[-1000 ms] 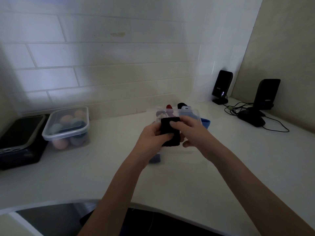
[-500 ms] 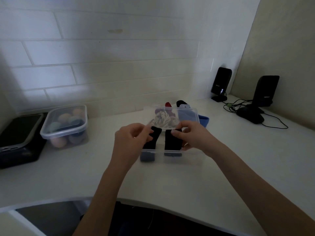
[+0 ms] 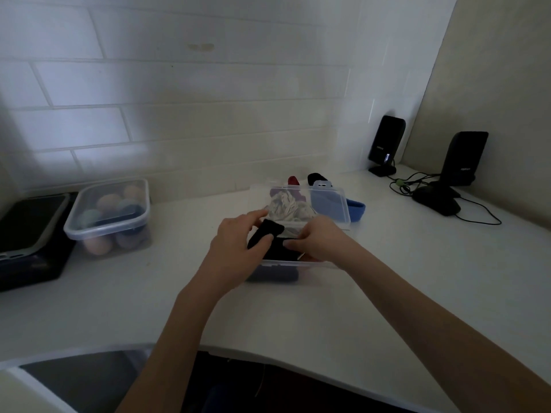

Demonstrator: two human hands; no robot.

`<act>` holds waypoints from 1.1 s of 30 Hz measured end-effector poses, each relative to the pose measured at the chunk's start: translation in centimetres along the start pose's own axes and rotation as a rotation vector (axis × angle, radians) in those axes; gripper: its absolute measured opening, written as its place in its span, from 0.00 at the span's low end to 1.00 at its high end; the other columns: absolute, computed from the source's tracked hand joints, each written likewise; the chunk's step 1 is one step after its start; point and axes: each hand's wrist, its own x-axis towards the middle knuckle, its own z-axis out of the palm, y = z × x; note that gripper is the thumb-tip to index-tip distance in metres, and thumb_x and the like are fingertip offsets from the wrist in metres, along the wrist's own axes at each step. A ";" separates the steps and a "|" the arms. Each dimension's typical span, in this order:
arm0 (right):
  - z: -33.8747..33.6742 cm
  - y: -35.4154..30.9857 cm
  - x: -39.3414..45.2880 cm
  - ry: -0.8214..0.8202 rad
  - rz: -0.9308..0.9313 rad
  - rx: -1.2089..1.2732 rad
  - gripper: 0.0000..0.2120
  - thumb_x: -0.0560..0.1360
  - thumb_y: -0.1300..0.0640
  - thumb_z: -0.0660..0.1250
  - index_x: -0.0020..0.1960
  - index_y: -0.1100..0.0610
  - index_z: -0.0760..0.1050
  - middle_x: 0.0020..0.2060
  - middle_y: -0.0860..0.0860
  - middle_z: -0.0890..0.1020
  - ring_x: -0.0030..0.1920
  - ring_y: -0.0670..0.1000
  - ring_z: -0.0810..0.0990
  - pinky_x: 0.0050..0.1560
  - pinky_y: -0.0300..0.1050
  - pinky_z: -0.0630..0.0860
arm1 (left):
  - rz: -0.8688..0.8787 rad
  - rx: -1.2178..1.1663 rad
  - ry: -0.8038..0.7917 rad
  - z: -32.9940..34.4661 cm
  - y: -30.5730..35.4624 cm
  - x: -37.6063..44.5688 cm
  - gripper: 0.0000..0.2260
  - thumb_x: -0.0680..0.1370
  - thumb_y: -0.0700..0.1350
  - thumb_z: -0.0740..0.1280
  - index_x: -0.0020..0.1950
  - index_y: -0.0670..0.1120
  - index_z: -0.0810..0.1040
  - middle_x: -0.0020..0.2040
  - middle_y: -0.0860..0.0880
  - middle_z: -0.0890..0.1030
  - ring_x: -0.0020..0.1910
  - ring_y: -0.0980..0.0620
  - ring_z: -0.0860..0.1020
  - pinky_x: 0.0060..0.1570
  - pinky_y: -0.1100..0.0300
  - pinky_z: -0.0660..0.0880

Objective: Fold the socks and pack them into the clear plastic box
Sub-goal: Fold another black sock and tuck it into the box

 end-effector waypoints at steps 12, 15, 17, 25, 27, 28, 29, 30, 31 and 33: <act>0.8 -0.8 0.0 -0.001 0.080 -0.342 0.20 0.73 0.44 0.67 0.34 0.57 0.65 0.32 0.51 0.73 0.41 0.53 0.78 0.46 0.45 0.76 | 0.020 0.424 -0.223 -1.8 1.1 2.4 0.06 0.74 0.48 0.69 0.48 0.48 0.81 0.49 0.48 0.80 0.51 0.51 0.72 0.49 0.56 0.71; 0.8 -0.8 0.2 -0.036 0.090 -0.340 0.18 0.74 0.44 0.66 0.38 0.58 0.68 0.38 0.54 0.75 0.42 0.53 0.76 0.47 0.45 0.74 | 0.022 0.657 -0.401 -1.6 2.0 3.7 0.14 0.74 0.43 0.68 0.59 0.50 0.76 0.57 0.47 0.76 0.55 0.47 0.75 0.50 0.56 0.72; 0.8 -0.7 0.4 -0.055 0.112 -0.335 0.21 0.73 0.44 0.66 0.34 0.59 0.67 0.38 0.54 0.76 0.41 0.52 0.75 0.46 0.44 0.73 | 0.030 0.778 -0.489 -0.8 2.3 4.4 0.11 0.75 0.42 0.66 0.58 0.48 0.77 0.55 0.45 0.77 0.51 0.46 0.76 0.45 0.57 0.71; 0.8 -0.2 0.8 -0.133 0.075 -0.323 0.23 0.75 0.44 0.65 0.29 0.57 0.65 0.27 0.52 0.68 0.29 0.47 0.66 0.30 0.38 0.64 | 0.025 0.837 -0.593 0.1 2.1 4.5 0.09 0.78 0.46 0.63 0.55 0.43 0.76 0.52 0.44 0.73 0.43 0.48 0.70 0.44 0.56 0.66; 0.8 0.1 0.7 -0.133 0.055 -0.294 0.23 0.74 0.44 0.65 0.29 0.57 0.66 0.27 0.51 0.69 0.29 0.46 0.66 0.29 0.37 0.62 | 0.010 0.791 -0.617 -0.4 2.2 4.4 0.11 0.77 0.45 0.63 0.57 0.42 0.76 0.53 0.43 0.74 0.44 0.48 0.70 0.43 0.58 0.67; 0.9 0.2 0.7 -0.131 0.050 -0.287 0.23 0.74 0.44 0.66 0.28 0.57 0.66 0.27 0.51 0.69 0.28 0.46 0.66 0.29 0.37 0.62 | 0.004 0.770 -0.622 -0.6 2.3 4.3 0.11 0.77 0.44 0.63 0.56 0.42 0.77 0.53 0.42 0.75 0.44 0.48 0.70 0.43 0.58 0.67; 0.8 0.2 0.6 -0.131 0.047 -0.285 0.23 0.74 0.44 0.66 0.28 0.57 0.66 0.27 0.51 0.69 0.28 0.46 0.66 0.28 0.37 0.62 | 0.003 0.753 -0.620 -0.7 2.4 4.2 0.11 0.77 0.44 0.62 0.56 0.41 0.77 0.52 0.42 0.76 0.44 0.48 0.71 0.42 0.58 0.67; 0.8 0.2 0.6 -0.134 0.047 -0.286 0.23 0.74 0.44 0.65 0.28 0.56 0.65 0.27 0.51 0.69 0.28 0.46 0.66 0.28 0.37 0.61 | -0.001 0.743 -0.620 -0.9 2.6 4.1 0.11 0.77 0.44 0.62 0.56 0.41 0.76 0.51 0.42 0.76 0.44 0.48 0.71 0.42 0.58 0.67; 0.8 0.1 0.5 -0.138 0.048 -0.286 0.22 0.74 0.44 0.65 0.29 0.56 0.65 0.27 0.51 0.69 0.29 0.46 0.66 0.29 0.37 0.61 | -0.004 0.740 -0.625 -1.0 2.7 4.0 0.11 0.78 0.44 0.61 0.56 0.40 0.75 0.50 0.42 0.76 0.45 0.48 0.71 0.42 0.58 0.67; 0.8 0.0 0.5 -0.149 0.055 -0.279 0.22 0.74 0.44 0.65 0.29 0.56 0.65 0.28 0.51 0.68 0.29 0.46 0.66 0.29 0.36 0.62 | -0.013 0.731 -0.641 -1.0 2.9 4.1 0.11 0.78 0.44 0.61 0.57 0.41 0.72 0.48 0.44 0.74 0.44 0.49 0.70 0.38 0.61 0.65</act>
